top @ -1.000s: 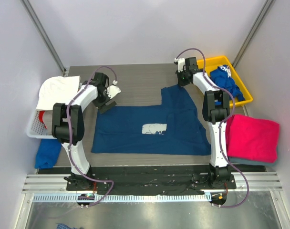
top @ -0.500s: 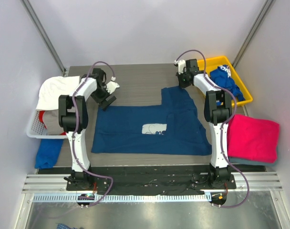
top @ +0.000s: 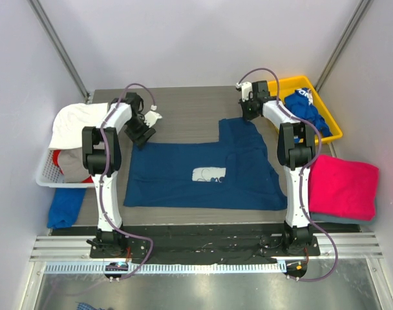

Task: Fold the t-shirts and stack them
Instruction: Grap the side of the flattened tshirt furthest away from the robot with both arms

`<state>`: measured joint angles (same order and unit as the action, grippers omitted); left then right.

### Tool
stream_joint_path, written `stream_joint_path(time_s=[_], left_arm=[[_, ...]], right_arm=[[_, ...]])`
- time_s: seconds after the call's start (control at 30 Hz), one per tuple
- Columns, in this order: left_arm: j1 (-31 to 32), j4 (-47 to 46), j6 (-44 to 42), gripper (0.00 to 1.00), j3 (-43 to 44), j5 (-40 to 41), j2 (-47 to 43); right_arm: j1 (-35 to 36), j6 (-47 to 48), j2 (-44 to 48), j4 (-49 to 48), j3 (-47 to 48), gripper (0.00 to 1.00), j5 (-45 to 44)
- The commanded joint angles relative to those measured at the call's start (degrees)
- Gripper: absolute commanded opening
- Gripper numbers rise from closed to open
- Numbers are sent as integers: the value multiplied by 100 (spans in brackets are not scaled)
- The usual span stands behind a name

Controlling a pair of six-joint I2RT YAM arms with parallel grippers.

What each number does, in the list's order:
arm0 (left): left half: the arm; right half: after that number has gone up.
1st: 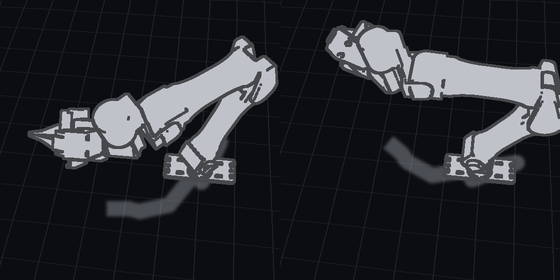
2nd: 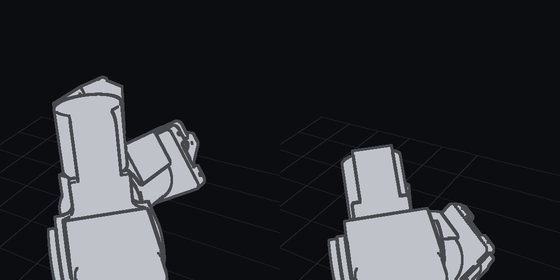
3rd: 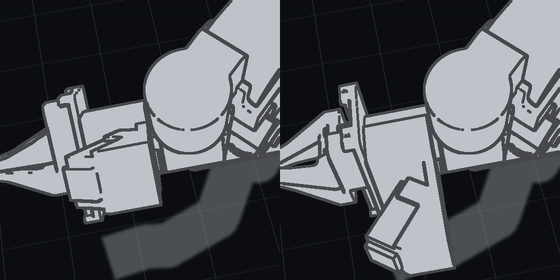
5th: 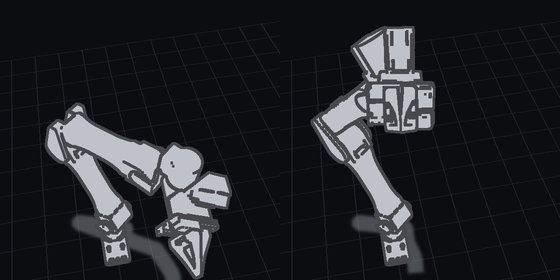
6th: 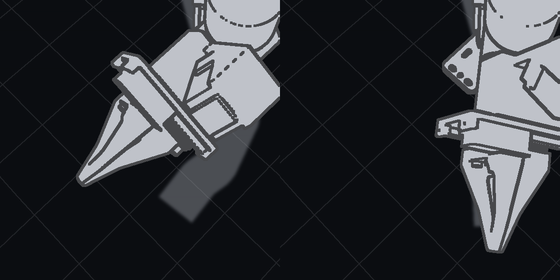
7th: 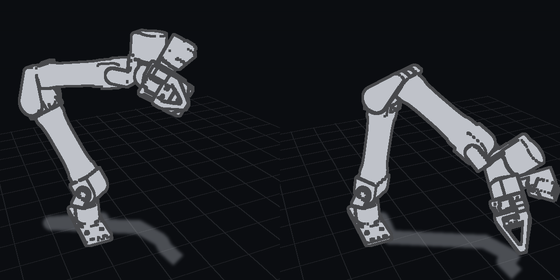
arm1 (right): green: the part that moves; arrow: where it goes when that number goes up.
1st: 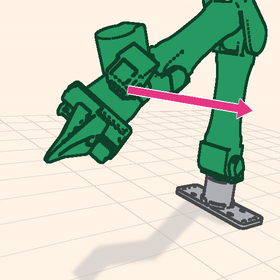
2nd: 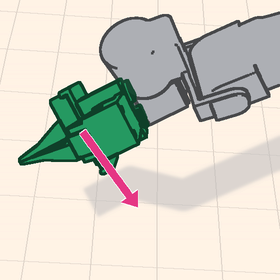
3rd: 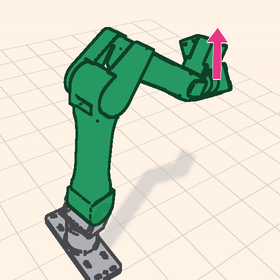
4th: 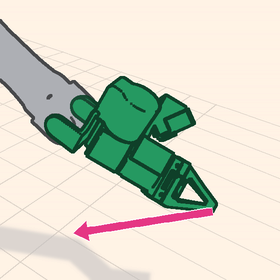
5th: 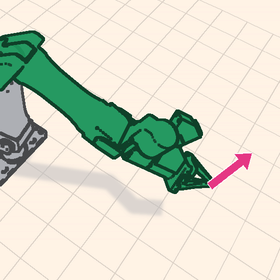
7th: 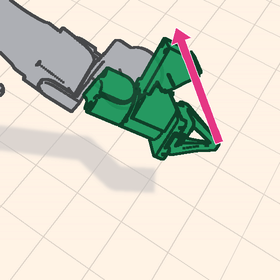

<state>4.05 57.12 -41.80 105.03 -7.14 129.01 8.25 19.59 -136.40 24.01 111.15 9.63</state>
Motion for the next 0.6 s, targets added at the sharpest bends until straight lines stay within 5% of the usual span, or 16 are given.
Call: stream_joint_path(time_s=[0.0, 0.27, 0.3, 0.57], left_arm=[[-133, 273, -12, 53, 342, -209, 177], [-133, 352, 75, 12, 571, -192, 186], [-133, 352, 145, 0, 580, -166, 160], [16, 326, 374, 0, 475, 19, -113]], right_arm=[[-8, 106, 245, 306, -217, 1, -57], [-16, 185, 543, 157, -559, 1, -224], [-17, 194, 588, 148, -586, 1, -242], [-16, 168, 1106, 95, -806, 1, -383]])
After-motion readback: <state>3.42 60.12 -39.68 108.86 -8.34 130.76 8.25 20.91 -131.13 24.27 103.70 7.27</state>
